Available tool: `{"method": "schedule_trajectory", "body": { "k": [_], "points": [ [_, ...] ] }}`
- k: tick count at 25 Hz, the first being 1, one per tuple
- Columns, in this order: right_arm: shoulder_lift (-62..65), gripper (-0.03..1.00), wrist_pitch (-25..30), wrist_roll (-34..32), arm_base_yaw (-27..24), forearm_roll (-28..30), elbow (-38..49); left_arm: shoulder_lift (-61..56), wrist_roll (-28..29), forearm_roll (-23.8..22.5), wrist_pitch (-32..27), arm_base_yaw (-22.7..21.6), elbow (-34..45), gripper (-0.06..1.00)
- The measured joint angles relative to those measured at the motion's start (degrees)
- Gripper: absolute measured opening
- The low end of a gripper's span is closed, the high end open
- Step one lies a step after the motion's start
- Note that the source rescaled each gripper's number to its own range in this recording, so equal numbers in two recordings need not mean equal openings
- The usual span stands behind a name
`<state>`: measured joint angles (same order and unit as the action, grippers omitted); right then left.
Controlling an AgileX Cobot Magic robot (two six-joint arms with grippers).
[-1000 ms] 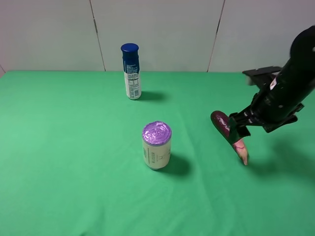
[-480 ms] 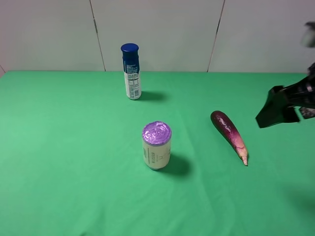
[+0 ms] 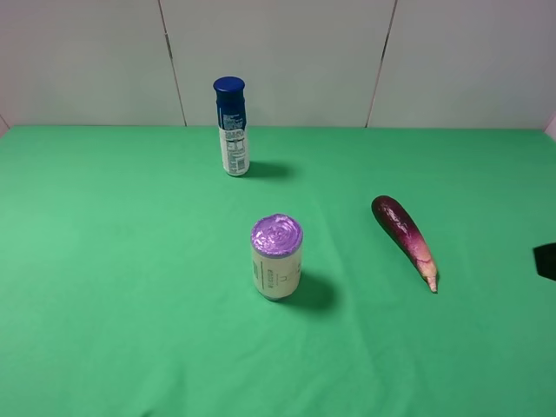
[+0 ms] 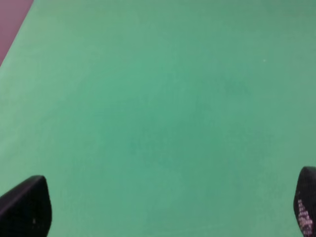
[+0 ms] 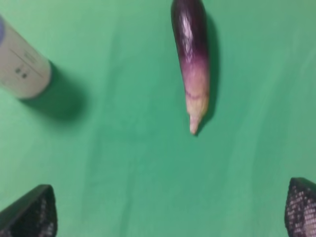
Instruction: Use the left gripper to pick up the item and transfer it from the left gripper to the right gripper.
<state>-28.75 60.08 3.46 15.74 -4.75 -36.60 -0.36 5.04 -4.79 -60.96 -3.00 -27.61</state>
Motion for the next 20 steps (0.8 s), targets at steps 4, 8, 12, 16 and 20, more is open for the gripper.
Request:
{"method": "schedule_trajectory", "body": {
  "k": [4,8,12,16,20],
  "points": [
    [10.17,1.00,0.00,0.00,0.00,0.00,1.94,0.00,0.00,0.00,0.00,0.00,0.00,0.98],
    [17.09,1.00,-1.17,-0.36,0.00,0.20,3.26,0.00,0.00,0.00,0.00,0.00,0.00,0.98],
    [24.42,1.00,-3.42,-0.85,0.00,0.69,6.89,0.00,0.00,0.00,0.00,0.00,0.00,0.98],
    [26.89,1.00,-2.30,-1.02,0.00,0.69,8.09,0.00,0.00,0.00,0.00,0.00,0.00,0.98],
    [26.89,1.00,-2.09,-1.03,0.00,0.69,8.19,0.00,0.00,0.00,0.00,0.00,0.00,0.98]
  ]
}}
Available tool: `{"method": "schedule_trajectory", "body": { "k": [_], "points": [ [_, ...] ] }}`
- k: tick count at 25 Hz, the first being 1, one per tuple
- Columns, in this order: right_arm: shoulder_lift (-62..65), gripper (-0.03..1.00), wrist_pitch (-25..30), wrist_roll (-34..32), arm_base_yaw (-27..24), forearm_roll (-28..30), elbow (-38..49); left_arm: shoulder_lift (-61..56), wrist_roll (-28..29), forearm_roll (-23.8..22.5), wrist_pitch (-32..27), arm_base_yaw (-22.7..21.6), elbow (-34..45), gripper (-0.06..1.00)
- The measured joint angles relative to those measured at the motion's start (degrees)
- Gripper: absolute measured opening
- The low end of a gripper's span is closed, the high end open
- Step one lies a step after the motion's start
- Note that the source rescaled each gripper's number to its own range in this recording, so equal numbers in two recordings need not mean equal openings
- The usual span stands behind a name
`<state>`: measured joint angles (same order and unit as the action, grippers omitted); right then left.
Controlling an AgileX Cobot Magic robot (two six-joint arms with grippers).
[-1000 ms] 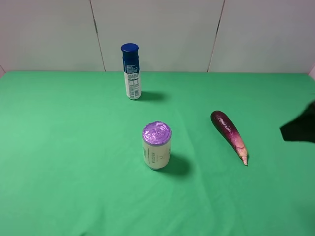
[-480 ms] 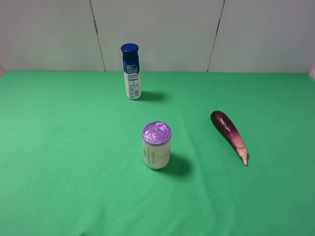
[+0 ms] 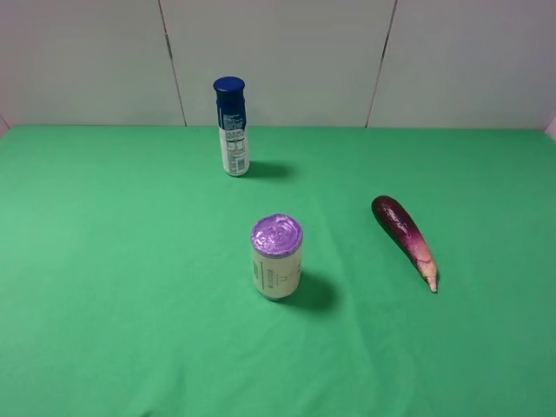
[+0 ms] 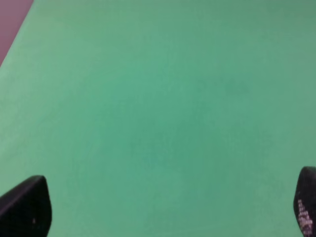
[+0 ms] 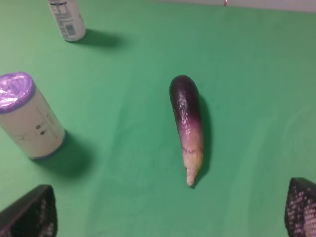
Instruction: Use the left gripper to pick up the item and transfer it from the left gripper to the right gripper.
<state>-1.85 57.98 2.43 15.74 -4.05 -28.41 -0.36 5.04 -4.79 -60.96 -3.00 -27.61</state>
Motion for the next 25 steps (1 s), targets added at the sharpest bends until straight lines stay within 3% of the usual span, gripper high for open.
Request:
{"method": "schedule_trajectory", "body": {
  "k": [9,20,25],
  "points": [
    [0.00,1.00,0.00,-0.05,-1.52,0.00,0.00,0.00,0.00,0.00,0.00,0.00,0.00,0.98],
    [2.10,1.00,0.03,-0.05,-18.03,0.00,0.00,0.00,0.00,0.00,0.05,0.00,0.00,0.98],
    [2.10,1.00,0.03,-0.05,-20.42,0.00,0.00,0.00,0.00,0.00,0.05,0.00,0.00,0.98]
  ]
}}
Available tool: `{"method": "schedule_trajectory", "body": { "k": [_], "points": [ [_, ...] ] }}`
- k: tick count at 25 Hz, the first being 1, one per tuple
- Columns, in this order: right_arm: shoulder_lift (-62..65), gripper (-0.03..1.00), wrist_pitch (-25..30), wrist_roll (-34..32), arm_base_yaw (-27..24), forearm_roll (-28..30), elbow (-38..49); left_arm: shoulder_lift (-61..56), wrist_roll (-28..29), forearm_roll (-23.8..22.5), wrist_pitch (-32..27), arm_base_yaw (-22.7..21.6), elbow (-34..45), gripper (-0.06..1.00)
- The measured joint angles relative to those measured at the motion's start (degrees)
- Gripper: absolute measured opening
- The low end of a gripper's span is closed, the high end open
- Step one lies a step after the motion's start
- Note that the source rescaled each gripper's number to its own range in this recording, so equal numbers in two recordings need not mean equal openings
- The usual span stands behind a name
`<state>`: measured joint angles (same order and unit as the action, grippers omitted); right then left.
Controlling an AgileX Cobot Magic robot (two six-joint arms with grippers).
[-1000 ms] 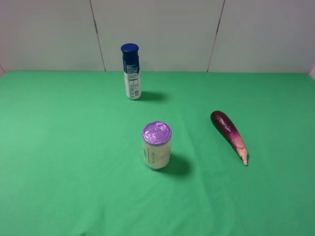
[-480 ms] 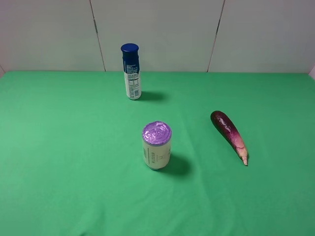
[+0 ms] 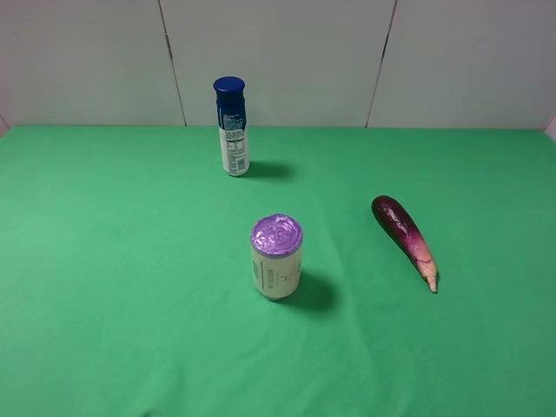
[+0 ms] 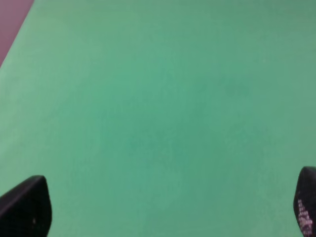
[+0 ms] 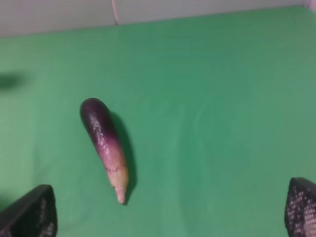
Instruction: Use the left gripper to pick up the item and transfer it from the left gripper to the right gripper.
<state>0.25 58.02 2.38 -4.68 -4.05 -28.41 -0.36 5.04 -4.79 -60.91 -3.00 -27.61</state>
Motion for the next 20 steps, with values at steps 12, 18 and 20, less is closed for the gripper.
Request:
{"method": "schedule_trajectory", "body": {
  "k": [12,18,20],
  "points": [
    [0.00,1.00,0.00,0.00,-0.06,0.00,0.00,0.00,0.00,0.00,0.00,0.00,0.00,0.97],
    [0.00,1.00,0.00,0.00,-0.06,0.00,0.00,0.00,0.00,0.00,0.00,0.00,0.00,0.97],
    [0.00,1.00,0.00,0.00,-0.06,0.00,0.00,0.00,0.00,0.00,0.00,0.00,0.00,0.97]
  ]
}}
